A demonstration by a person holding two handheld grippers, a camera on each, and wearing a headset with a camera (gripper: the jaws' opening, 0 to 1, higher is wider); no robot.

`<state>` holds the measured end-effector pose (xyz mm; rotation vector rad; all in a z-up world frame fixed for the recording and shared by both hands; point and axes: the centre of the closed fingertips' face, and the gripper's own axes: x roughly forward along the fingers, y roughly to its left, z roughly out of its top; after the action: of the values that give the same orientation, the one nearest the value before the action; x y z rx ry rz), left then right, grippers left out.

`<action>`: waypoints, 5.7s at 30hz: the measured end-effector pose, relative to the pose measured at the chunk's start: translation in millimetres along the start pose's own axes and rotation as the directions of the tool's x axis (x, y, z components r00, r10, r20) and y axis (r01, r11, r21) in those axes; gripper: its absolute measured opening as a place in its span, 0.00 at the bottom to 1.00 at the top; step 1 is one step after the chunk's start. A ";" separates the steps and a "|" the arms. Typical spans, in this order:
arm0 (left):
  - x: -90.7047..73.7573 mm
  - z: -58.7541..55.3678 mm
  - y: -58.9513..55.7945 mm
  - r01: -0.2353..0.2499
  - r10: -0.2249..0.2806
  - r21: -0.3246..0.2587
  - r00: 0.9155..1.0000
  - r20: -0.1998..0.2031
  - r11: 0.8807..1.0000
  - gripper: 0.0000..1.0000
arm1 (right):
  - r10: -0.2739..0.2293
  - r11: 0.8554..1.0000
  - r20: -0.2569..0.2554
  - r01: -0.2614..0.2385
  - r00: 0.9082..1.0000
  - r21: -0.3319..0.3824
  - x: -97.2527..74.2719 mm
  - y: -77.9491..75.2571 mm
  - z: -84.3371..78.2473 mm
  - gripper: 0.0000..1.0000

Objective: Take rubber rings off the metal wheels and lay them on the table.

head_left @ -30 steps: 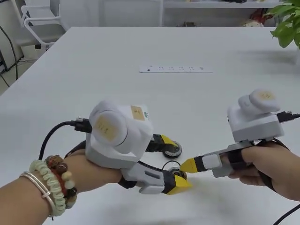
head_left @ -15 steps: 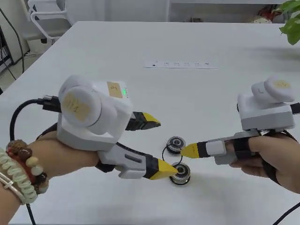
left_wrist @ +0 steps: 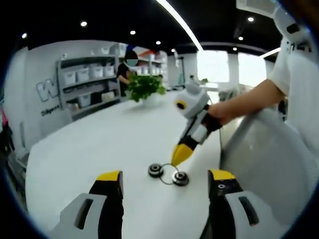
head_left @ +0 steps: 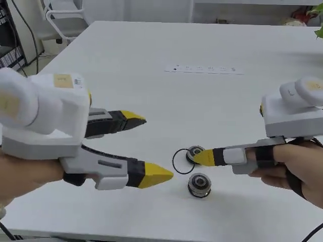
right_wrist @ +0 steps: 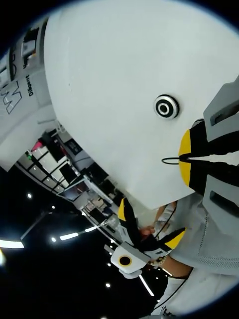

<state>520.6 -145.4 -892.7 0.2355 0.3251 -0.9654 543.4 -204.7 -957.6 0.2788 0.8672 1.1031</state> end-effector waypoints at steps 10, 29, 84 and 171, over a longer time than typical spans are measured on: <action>-28.5 -11.3 16.8 -0.084 0.084 -0.058 0.996 0.006 0.995 0.74 | 0.006 0.999 -0.062 -0.008 0.998 -0.033 10.8 5.0 -13.7 0.00; -8.1 -62.2 -3.1 0.014 -0.024 -0.066 0.987 -0.161 0.998 0.75 | -0.004 0.997 -0.131 -0.006 0.991 -0.075 25.1 7.4 -32.0 0.00; -6.0 -85.2 -16.1 0.063 -0.083 -0.082 0.960 -0.267 0.995 0.82 | -0.125 0.936 -0.209 0.046 0.970 -0.350 25.3 -8.3 -38.6 0.08; 122.4 -56.9 -29.4 0.206 -0.199 0.028 0.966 -0.166 0.978 0.35 | -0.135 0.897 -0.268 0.004 0.954 -0.441 -4.3 -51.3 -60.4 0.28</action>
<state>551.2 -235.8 -992.6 0.3282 0.4845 -1.1593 532.5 -244.4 -1025.4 -0.2982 0.8543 1.2565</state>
